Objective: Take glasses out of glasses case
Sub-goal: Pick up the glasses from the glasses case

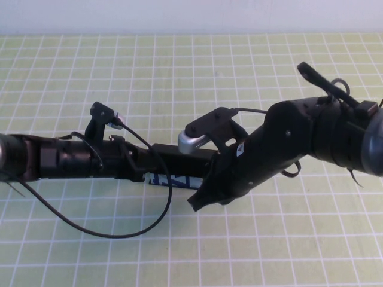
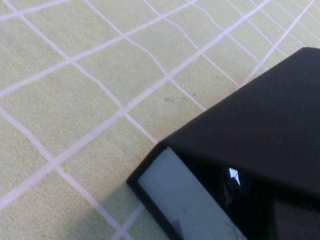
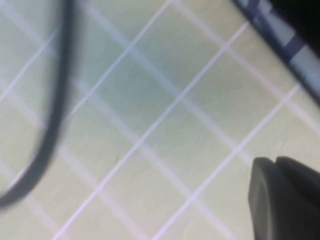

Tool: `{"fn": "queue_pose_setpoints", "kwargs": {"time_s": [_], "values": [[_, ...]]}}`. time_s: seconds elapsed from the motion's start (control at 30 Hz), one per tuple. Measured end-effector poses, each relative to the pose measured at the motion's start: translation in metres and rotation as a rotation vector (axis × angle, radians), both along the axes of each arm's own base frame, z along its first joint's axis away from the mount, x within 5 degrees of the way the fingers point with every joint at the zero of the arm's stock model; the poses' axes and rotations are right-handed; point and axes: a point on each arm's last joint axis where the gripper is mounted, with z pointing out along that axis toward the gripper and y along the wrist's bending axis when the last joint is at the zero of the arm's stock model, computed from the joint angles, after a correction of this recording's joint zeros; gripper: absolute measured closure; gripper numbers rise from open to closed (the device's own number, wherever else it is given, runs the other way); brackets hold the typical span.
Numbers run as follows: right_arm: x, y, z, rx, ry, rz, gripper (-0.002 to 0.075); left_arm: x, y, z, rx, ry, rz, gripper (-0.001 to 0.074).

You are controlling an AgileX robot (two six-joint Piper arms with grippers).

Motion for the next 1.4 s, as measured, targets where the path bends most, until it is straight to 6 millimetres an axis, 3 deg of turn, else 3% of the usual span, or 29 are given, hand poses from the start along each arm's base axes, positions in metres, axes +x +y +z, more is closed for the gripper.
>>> {"fn": "queue_pose_setpoints", "kwargs": {"time_s": [0.13,0.47,0.77,0.9,1.1,1.27,1.4], "values": [[0.01,0.004,-0.007,0.026,-0.052,-0.055,0.0742,0.0,0.0,0.0,0.0,0.0,0.0,0.0739],[0.026,0.006,0.002,0.106,-0.209,-0.125,0.0742,0.0,0.0,0.0,-0.003,0.01,0.004,0.0739],[0.061,-0.018,0.005,0.121,-0.23,-0.235,0.0742,-0.001,0.0,-0.001,-0.006,0.018,-0.006,0.0739],[0.056,-0.015,0.015,0.102,-0.124,-0.19,0.0742,-0.001,0.0,-0.001,-0.005,0.018,-0.008,0.0739],[0.028,-0.007,0.024,0.064,0.079,-0.084,0.0742,-0.001,0.0,-0.001,-0.005,0.018,-0.008,0.0739],[0.027,-0.007,0.018,0.045,0.11,-0.084,0.0742,-0.001,0.0,-0.001,-0.005,0.018,-0.008,0.0739],[0.038,-0.003,0.0,0.038,0.103,-0.117,0.0742,-0.001,0.0,-0.001,-0.005,0.019,-0.007,0.0739]]}}
